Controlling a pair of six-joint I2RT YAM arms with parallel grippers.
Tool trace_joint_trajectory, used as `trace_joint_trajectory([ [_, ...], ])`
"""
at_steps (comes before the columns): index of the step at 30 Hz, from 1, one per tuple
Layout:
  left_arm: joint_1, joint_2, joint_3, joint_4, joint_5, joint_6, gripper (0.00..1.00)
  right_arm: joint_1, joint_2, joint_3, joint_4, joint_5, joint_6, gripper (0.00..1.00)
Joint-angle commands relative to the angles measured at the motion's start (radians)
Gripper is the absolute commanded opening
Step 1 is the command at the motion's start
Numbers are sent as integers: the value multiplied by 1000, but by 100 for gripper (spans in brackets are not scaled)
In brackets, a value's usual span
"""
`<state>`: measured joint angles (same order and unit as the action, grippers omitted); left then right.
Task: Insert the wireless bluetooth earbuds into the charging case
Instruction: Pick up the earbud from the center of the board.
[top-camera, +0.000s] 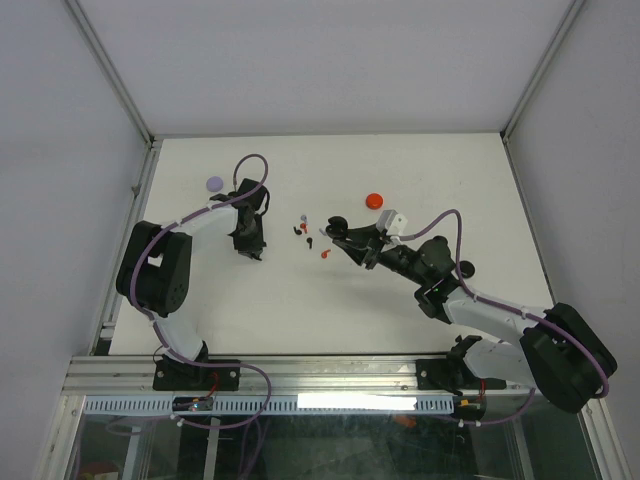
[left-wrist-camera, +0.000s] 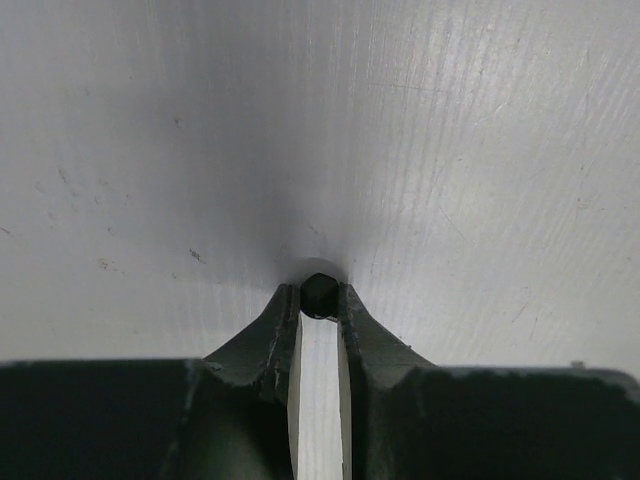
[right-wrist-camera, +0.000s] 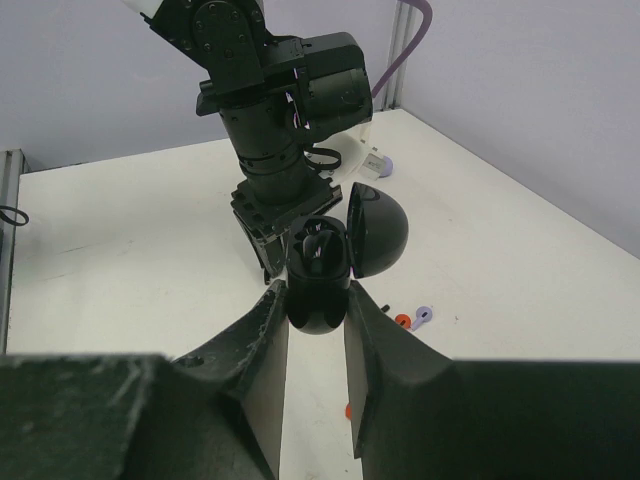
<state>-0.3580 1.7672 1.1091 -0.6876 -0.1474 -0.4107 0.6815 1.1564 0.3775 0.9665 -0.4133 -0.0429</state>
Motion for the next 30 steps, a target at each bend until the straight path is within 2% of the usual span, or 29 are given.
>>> trace_joint_trajectory([
  [1,5,0,29,21,29,26,10,6,-30,14,24,-19,-7,0],
  [7,-29,-100,45,19,16,37,5,8,-23,19,49,-12,-5,0],
  [10,-62,-165,55,20,-33,38,4,12,-22,16,75,11,-3,0],
  [17,-191,-305,100,21,-194,58,3,21,-11,9,159,28,-8,0],
  [22,-283,-415,154,31,-248,78,3,26,2,30,173,17,-17,0],
  [30,-398,-558,133,176,-255,132,3,29,38,53,185,71,-46,0],
])
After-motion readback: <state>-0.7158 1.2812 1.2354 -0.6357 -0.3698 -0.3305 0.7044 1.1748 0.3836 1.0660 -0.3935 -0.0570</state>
